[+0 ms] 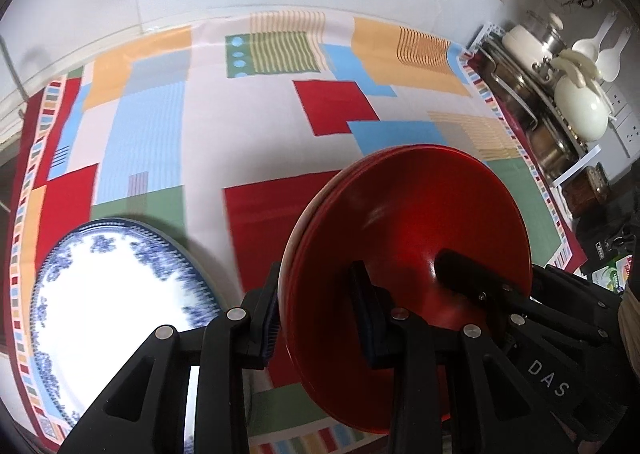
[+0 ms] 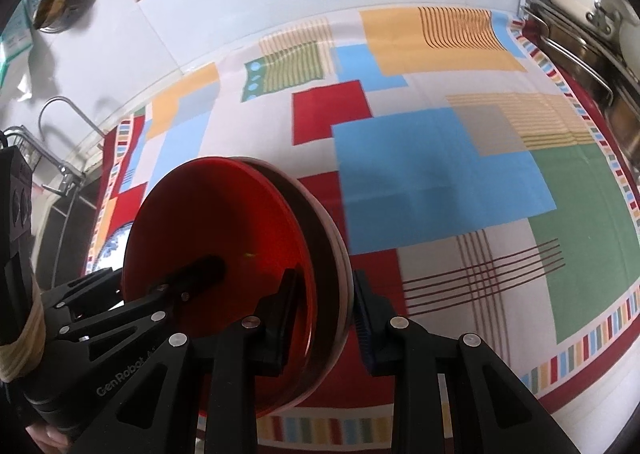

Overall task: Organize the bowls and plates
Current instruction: 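Carry the red-and-black bowl over the blue-and-white plates with the left gripper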

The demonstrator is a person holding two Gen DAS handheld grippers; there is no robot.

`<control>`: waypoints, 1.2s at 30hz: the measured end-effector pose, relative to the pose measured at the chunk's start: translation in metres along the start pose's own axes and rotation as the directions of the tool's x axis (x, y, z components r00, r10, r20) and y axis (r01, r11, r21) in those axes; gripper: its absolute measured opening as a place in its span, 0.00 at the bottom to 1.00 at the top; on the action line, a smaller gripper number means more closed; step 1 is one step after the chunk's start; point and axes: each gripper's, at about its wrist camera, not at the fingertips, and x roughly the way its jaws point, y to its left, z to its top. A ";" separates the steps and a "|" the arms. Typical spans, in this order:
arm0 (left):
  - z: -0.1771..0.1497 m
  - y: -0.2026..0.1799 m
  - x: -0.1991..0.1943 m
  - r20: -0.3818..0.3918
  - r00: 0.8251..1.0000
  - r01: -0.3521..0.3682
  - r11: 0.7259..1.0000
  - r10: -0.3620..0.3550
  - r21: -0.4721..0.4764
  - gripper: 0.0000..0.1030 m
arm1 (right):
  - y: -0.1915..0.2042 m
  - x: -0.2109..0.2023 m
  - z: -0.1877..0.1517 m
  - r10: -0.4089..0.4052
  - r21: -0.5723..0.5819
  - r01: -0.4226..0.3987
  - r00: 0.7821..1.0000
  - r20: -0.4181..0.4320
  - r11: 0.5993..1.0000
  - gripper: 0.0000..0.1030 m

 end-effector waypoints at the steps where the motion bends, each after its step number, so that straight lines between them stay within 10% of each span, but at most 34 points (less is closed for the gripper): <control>1: -0.001 0.004 -0.004 0.005 1.000 -0.001 1.000 0.001 0.000 0.31 | 0.005 -0.002 0.000 0.001 -0.002 -0.001 1.000 0.005 1.000 0.27; 36: -0.076 0.168 -0.080 0.009 0.996 -0.086 0.984 0.088 -0.159 0.30 | 0.191 0.013 -0.055 0.096 -0.128 -0.099 0.995 -0.035 0.987 0.27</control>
